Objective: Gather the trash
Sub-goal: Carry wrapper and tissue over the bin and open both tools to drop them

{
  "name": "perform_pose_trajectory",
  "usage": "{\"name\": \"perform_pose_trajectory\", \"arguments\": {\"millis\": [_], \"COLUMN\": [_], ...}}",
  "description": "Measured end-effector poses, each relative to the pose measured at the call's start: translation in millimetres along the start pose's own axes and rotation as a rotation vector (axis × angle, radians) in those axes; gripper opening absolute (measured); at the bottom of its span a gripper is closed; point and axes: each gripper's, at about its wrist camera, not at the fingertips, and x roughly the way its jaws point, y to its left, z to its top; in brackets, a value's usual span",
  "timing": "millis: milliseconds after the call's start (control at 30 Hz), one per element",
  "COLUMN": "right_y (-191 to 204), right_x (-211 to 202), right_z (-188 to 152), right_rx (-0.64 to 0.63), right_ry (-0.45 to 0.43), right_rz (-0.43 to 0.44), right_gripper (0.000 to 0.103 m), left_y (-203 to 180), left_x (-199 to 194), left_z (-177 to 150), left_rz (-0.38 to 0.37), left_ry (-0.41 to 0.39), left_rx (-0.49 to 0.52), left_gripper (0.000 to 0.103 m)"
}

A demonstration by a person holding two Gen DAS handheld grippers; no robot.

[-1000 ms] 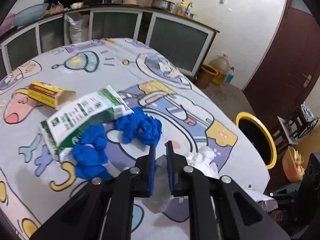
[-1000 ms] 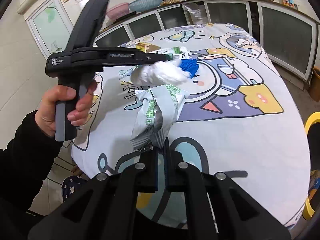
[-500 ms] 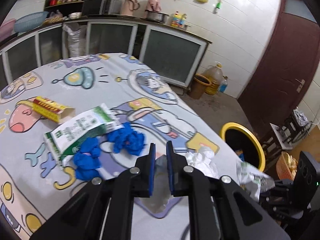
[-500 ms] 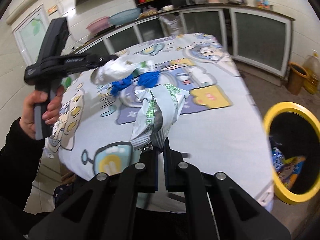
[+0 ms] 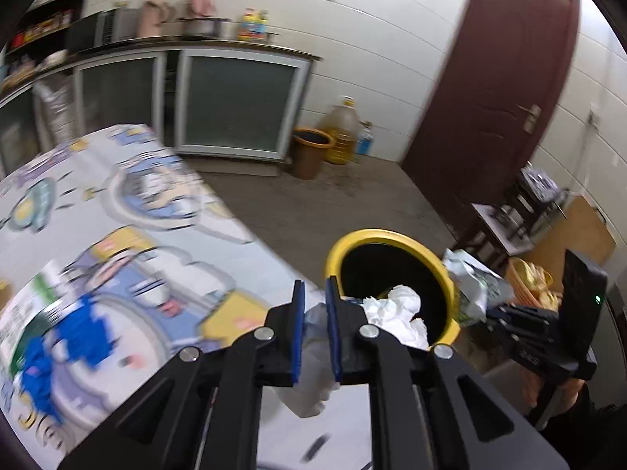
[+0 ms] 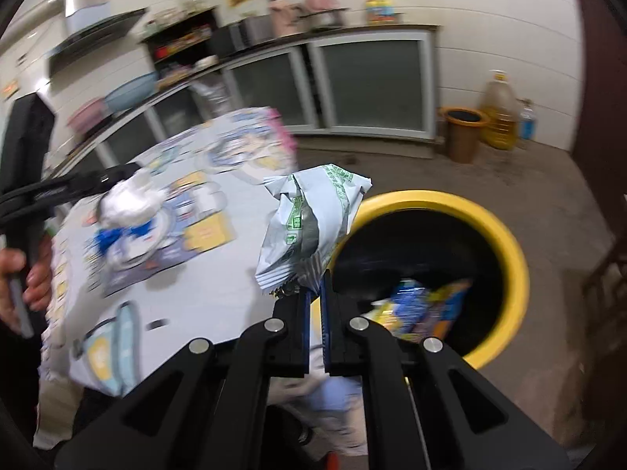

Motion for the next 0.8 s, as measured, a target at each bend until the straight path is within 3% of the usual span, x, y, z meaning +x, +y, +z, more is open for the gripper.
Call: {"name": "perform_pose_trajectory", "arguments": {"millis": [100,467,800], "right_y": [-29,-82,-101], "right_x": [7,50,72], "right_z": [2,-2,-5], "right_rx": [0.044,0.12,0.135], "right_ry": [0.016,0.105,0.173], "right_rz": [-0.067,-0.12,-0.13], "right_gripper": [0.005,0.005,0.006], "left_y": [-27,-76,-87], "left_x": [30,126,162], "left_z": [10,22,22], "left_rz": [-0.043,-0.101,-0.129], "left_ry": [0.025,0.123,0.167], "left_rx": [0.034,0.058,0.038], "left_gripper": [0.01,0.01,0.01]}}
